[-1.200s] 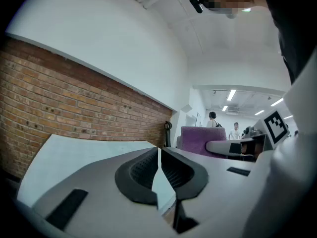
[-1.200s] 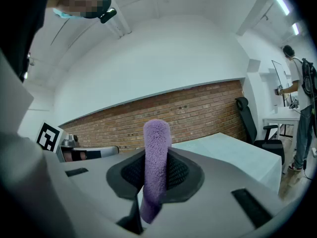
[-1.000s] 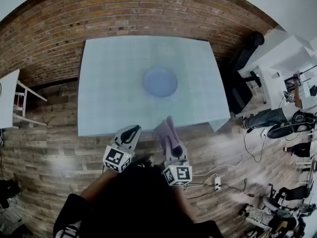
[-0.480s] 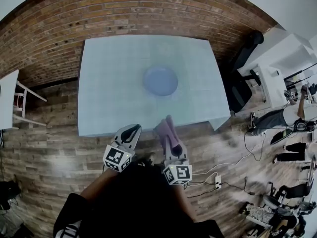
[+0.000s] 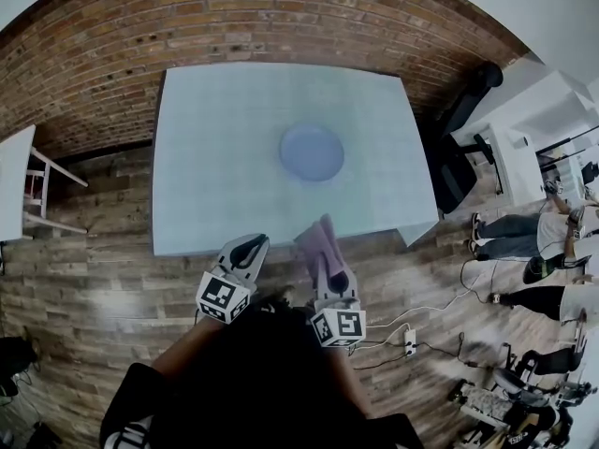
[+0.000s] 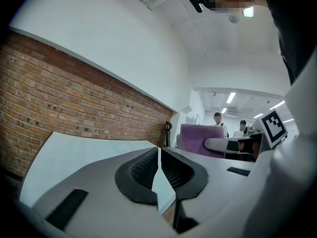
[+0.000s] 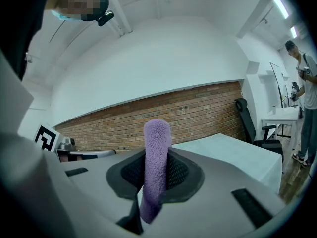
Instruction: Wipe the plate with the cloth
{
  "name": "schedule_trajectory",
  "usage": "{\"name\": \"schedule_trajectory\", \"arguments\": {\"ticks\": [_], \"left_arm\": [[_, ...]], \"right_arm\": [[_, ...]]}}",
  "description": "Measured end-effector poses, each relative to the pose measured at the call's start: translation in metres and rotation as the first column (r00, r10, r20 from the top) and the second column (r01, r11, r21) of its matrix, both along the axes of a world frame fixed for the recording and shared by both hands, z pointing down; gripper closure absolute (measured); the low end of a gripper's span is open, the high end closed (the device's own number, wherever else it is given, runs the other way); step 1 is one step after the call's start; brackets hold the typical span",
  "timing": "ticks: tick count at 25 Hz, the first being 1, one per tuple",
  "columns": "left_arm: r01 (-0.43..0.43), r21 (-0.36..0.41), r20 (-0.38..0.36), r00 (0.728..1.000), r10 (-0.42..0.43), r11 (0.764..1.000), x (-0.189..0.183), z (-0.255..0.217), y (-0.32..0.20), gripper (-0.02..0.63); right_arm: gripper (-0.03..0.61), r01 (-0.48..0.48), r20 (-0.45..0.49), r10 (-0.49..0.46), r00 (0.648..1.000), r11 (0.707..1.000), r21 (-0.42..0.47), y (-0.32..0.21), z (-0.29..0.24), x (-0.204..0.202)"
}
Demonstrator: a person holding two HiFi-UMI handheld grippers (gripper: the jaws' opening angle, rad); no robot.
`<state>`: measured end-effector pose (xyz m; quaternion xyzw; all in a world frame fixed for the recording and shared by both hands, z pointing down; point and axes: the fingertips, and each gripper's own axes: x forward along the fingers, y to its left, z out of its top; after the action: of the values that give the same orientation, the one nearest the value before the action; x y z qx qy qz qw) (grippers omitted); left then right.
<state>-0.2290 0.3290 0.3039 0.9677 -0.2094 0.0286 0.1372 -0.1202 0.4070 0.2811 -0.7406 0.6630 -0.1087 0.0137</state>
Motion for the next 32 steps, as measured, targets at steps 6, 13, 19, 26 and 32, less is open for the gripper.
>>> {"name": "schedule_trajectory", "arguments": {"ticks": [6, 13, 19, 26, 32], "left_arm": [[-0.023, -0.009, -0.019, 1.0, 0.023, 1.0, -0.016, 0.004, -0.014, 0.568], [-0.048, -0.035, -0.01, 0.999, 0.048, 0.998, -0.008, 0.017, -0.021, 0.568], [-0.03, -0.056, 0.008, 0.999, 0.031, 0.998, 0.019, 0.029, -0.04, 0.568], [0.033, -0.069, 0.025, 0.999, -0.031, 0.997, 0.075, 0.032, -0.069, 0.568], [0.09, -0.072, 0.053, 0.995, -0.086, 0.993, 0.125, 0.035, -0.099, 0.568]], "right_arm": [[0.512, -0.03, -0.017, 0.03, 0.999, 1.0, 0.002, -0.01, -0.001, -0.019], [0.512, -0.05, -0.013, 0.05, 0.999, 0.999, -0.008, -0.019, 0.007, -0.017], [0.512, -0.022, -0.005, 0.022, 1.0, 1.0, -0.019, -0.041, 0.018, 0.009], [0.512, 0.046, 0.011, -0.046, 0.999, 0.999, -0.024, -0.073, 0.021, 0.065], [0.512, 0.116, 0.015, -0.116, 0.993, 0.993, -0.021, -0.104, 0.023, 0.116]]}}
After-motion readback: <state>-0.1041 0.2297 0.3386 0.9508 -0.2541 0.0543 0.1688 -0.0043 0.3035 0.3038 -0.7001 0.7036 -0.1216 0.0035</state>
